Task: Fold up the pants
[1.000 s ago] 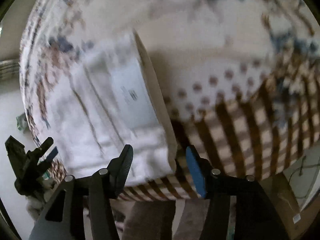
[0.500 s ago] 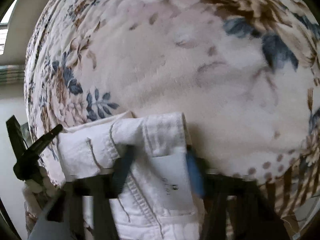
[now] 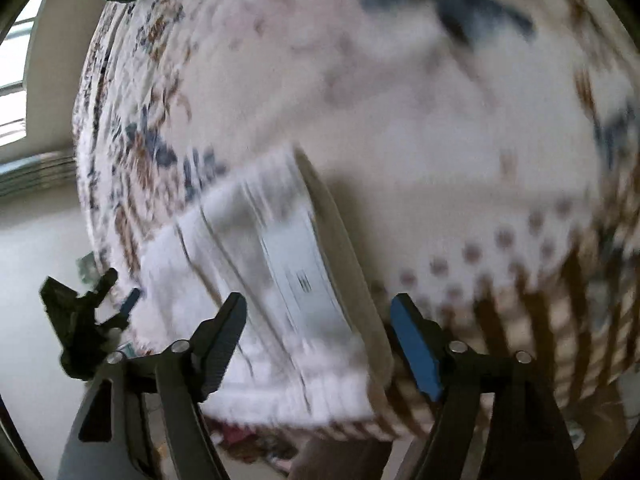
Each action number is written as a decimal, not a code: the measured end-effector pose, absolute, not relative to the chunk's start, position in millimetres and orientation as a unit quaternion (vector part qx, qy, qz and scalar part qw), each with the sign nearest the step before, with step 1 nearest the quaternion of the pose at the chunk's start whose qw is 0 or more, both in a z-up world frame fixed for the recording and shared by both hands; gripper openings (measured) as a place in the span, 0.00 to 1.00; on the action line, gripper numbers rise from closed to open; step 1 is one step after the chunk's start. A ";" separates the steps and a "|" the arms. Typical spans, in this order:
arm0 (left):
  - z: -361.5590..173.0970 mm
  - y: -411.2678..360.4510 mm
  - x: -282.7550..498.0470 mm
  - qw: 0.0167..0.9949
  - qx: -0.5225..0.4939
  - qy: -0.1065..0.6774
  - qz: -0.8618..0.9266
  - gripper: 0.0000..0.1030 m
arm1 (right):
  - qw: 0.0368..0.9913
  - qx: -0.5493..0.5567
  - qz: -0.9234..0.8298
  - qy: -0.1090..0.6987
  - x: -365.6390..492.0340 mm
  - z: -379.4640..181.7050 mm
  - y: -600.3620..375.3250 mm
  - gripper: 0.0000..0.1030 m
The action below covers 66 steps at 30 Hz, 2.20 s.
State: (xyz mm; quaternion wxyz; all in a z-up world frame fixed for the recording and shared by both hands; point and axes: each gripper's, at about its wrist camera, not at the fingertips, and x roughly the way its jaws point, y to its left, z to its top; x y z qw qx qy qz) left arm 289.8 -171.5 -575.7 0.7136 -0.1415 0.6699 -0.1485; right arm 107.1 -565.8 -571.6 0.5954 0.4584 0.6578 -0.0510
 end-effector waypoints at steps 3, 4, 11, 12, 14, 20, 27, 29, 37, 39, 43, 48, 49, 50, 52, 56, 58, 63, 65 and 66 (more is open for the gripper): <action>-604.1 -169.7 255.8 0.676 -0.161 0.706 -0.139 1.00 | 0.557 0.490 -0.013 0.670 85.0 -607.3 -546.8 0.78; -610.4 -171.6 244.9 0.667 -0.167 0.713 -0.136 1.00 | 0.542 0.508 0.009 0.670 78.2 -623.0 -536.9 0.78; -622.6 -167.1 219.1 0.651 -0.198 0.716 -0.154 1.00 | 0.538 0.582 0.087 0.603 77.1 -651.2 -490.1 0.79; -623.2 -166.0 220.6 0.649 -0.204 0.716 -0.155 1.00 | 0.532 0.604 0.084 0.587 77.2 -652.9 -492.2 0.79; -624.6 -160.6 221.2 0.644 -0.211 0.718 -0.159 1.00 | 0.526 0.654 0.094 0.536 75.1 -649.9 -498.2 0.79; -635.0 -163.4 219.5 0.644 -0.194 0.719 -0.174 1.00 | 0.550 0.592 0.086 0.583 88.4 -663.3 -481.4 0.79; -609.8 -182.8 216.3 0.673 -0.167 0.687 -0.218 0.42 | 0.573 0.575 0.078 0.579 91.8 -652.5 -472.1 0.50; -593.2 -188.5 216.4 0.678 -0.164 0.678 -0.232 0.25 | 0.577 0.575 0.073 0.576 92.2 -645.5 -469.8 0.42; -517.4 -195.0 231.7 0.708 -0.161 0.643 -0.244 0.20 | 0.624 0.549 0.073 0.551 120.3 -574.8 -445.8 0.34; -496.6 -188.2 240.7 0.718 -0.164 0.631 -0.244 0.20 | 0.636 0.537 0.087 0.547 135.2 -551.9 -445.0 0.34; -471.4 -173.1 273.8 0.737 -0.170 0.609 -0.242 0.20 | 0.656 0.515 0.113 0.539 177.0 -516.7 -445.3 0.34; -461.4 -143.0 344.9 0.758 -0.174 0.584 -0.232 0.20 | 0.677 0.500 0.131 0.524 254.8 -493.5 -436.6 0.34; -460.5 -135.9 362.2 0.764 -0.170 0.579 -0.230 0.20 | 0.682 0.498 0.135 0.519 280.7 -494.8 -428.3 0.34; -460.3 -128.7 382.4 0.769 -0.166 0.574 -0.227 0.20 | 0.685 0.496 0.137 0.516 299.6 -495.0 -423.8 0.34; -462.8 -110.8 427.2 0.777 -0.158 0.567 -0.224 0.20 | 0.693 0.491 0.141 0.508 347.3 -501.3 -407.4 0.34; -472.8 -74.7 504.1 0.791 -0.141 0.553 -0.220 0.20 | 0.702 0.490 0.148 0.496 437.3 -521.2 -374.1 0.34; -483.3 -53.5 544.5 0.799 -0.133 0.545 -0.215 0.20 | 0.708 0.485 0.156 0.490 486.2 -535.3 -352.9 0.34; -531.9 -9.3 610.2 0.793 -0.130 0.558 -0.207 0.23 | 0.709 0.480 0.175 0.486 589.6 -585.5 -306.7 0.34; -564.2 2.1 624.5 0.776 -0.122 0.590 -0.188 0.31 | 0.702 0.469 0.169 0.508 612.6 -610.3 -293.5 0.35; -575.6 5.1 625.7 0.770 -0.117 0.599 -0.184 0.33 | 0.695 0.458 0.166 0.529 621.8 -623.6 -286.1 0.41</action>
